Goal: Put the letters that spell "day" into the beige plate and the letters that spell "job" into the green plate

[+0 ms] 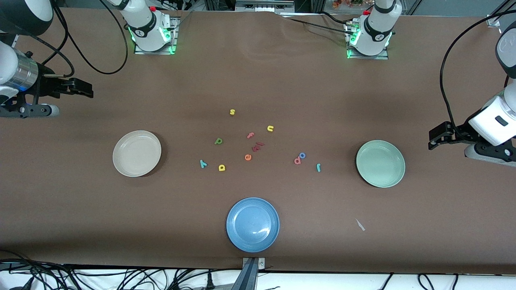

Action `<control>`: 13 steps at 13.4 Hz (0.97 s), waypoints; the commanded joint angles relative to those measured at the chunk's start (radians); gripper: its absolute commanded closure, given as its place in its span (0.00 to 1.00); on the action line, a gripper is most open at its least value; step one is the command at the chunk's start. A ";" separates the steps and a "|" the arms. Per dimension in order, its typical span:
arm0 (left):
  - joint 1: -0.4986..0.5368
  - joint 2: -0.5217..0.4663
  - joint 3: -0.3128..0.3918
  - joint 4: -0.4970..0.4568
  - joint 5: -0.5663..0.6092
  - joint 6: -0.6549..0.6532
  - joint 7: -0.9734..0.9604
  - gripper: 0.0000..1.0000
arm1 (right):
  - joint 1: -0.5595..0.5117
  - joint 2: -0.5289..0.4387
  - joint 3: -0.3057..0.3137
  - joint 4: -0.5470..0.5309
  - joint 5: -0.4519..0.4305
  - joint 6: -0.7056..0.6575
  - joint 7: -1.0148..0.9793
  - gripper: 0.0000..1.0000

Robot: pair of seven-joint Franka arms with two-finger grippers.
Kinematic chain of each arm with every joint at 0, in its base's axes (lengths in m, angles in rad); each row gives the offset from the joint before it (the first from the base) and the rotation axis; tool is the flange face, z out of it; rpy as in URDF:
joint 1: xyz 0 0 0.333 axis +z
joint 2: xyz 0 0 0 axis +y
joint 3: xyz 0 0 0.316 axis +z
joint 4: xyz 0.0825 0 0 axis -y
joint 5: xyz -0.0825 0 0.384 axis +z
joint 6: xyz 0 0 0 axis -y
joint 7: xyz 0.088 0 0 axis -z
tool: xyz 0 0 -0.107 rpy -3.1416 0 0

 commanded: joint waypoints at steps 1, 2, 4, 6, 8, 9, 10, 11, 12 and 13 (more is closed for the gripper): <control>-0.003 0.009 -0.001 0.022 0.021 -0.003 -0.008 0.00 | -0.005 0.014 -0.001 0.028 0.017 -0.025 0.007 0.00; -0.003 0.009 -0.001 0.022 0.021 -0.003 -0.008 0.00 | -0.006 0.014 -0.001 0.028 0.017 -0.025 0.007 0.00; -0.003 0.009 -0.002 0.022 0.021 -0.003 -0.008 0.00 | -0.002 0.014 0.001 0.030 0.017 -0.024 0.007 0.00; -0.005 0.009 -0.002 0.022 0.021 -0.003 -0.008 0.00 | 0.000 0.014 0.001 0.033 0.017 -0.024 0.007 0.00; -0.005 0.009 -0.002 0.022 0.021 -0.003 -0.008 0.00 | 0.000 0.014 0.002 0.033 0.017 -0.025 0.007 0.00; -0.003 0.009 -0.002 0.022 0.021 -0.003 -0.008 0.00 | 0.003 0.014 0.002 0.033 0.017 -0.025 0.007 0.00; -0.005 0.009 -0.002 0.022 0.021 -0.003 -0.008 0.00 | 0.003 0.014 0.002 0.033 0.017 -0.025 0.007 0.00; -0.005 0.009 -0.002 0.022 0.021 -0.003 -0.008 0.00 | 0.003 0.014 0.004 0.033 0.017 -0.025 0.007 0.00; -0.005 0.009 -0.002 0.022 0.021 -0.003 -0.008 0.00 | 0.003 0.014 0.004 0.033 0.016 -0.025 0.007 0.00; -0.005 0.009 -0.002 0.022 0.021 -0.003 -0.008 0.00 | 0.004 0.014 0.004 0.033 0.016 -0.024 0.007 0.00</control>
